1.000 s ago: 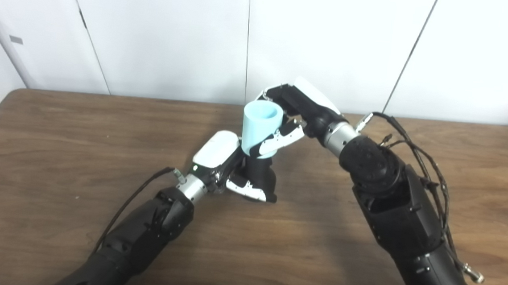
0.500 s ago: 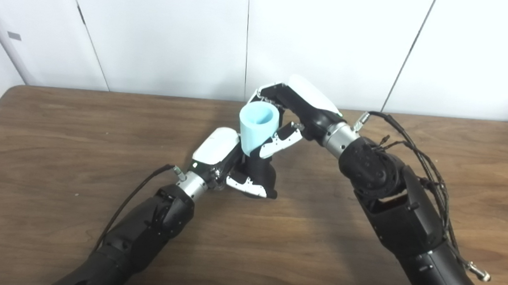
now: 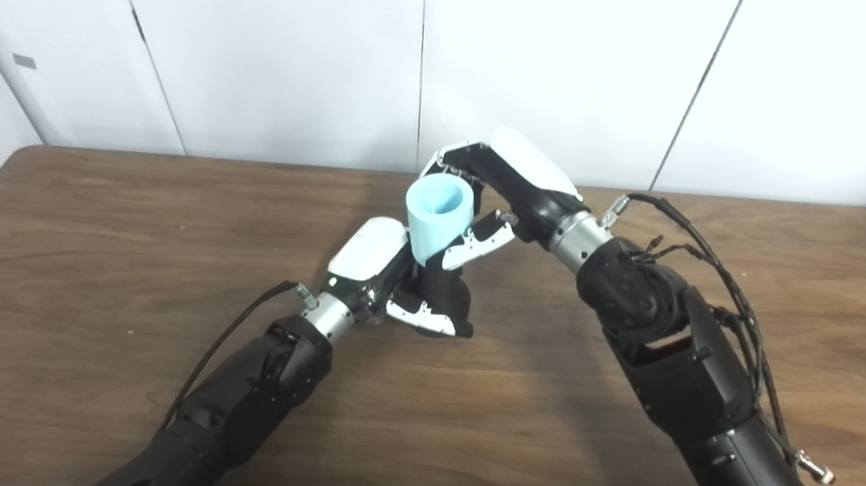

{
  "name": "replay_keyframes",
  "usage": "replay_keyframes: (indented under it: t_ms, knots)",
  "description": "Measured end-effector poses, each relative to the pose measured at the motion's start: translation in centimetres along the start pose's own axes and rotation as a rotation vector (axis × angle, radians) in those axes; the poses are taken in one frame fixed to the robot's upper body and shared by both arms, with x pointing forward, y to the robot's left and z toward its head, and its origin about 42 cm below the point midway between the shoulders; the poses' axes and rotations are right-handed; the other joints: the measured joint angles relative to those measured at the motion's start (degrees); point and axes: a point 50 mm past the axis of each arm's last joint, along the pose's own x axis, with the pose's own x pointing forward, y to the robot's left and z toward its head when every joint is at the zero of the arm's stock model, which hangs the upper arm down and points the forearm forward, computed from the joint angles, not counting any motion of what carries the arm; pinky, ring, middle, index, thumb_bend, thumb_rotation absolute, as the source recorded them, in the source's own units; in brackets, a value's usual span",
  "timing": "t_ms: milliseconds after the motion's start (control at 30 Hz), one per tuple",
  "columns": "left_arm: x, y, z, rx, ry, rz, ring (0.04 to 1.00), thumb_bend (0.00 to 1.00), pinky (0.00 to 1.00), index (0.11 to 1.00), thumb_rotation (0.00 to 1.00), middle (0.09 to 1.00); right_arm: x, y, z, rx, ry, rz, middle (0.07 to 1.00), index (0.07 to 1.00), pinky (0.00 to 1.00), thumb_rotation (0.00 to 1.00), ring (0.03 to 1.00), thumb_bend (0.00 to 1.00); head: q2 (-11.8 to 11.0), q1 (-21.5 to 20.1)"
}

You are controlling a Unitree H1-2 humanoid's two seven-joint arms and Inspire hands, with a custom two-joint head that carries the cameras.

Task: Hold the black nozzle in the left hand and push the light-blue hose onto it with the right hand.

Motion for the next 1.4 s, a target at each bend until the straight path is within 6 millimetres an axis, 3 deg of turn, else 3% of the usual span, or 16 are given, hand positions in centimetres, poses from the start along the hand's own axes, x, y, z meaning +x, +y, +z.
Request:
replay_keyframes:
  t_ms: [1000, 1400]
  knots:
    - [0.0, 0.1, 0.0, -0.006, 0.004, 0.005, 0.403, 0.5, 0.31, 0.515, 0.0, 0.485, 0.5, -0.1, 0.4, 0.112, 0.054, -0.084, 0.478, 0.5, 0.35, 0.0, 0.431, 0.52, 0.9, -0.2]
    - [0.0, -0.1, 0.2, -0.001, -0.001, -0.004, 0.405, 0.5, 0.31, 0.514, 0.0, 0.484, 1.9, -3.3, 2.4, 0.1, -0.013, -0.178, 0.482, 0.527, 0.31, 0.0, 0.403, 0.52, 1.6, -0.2]
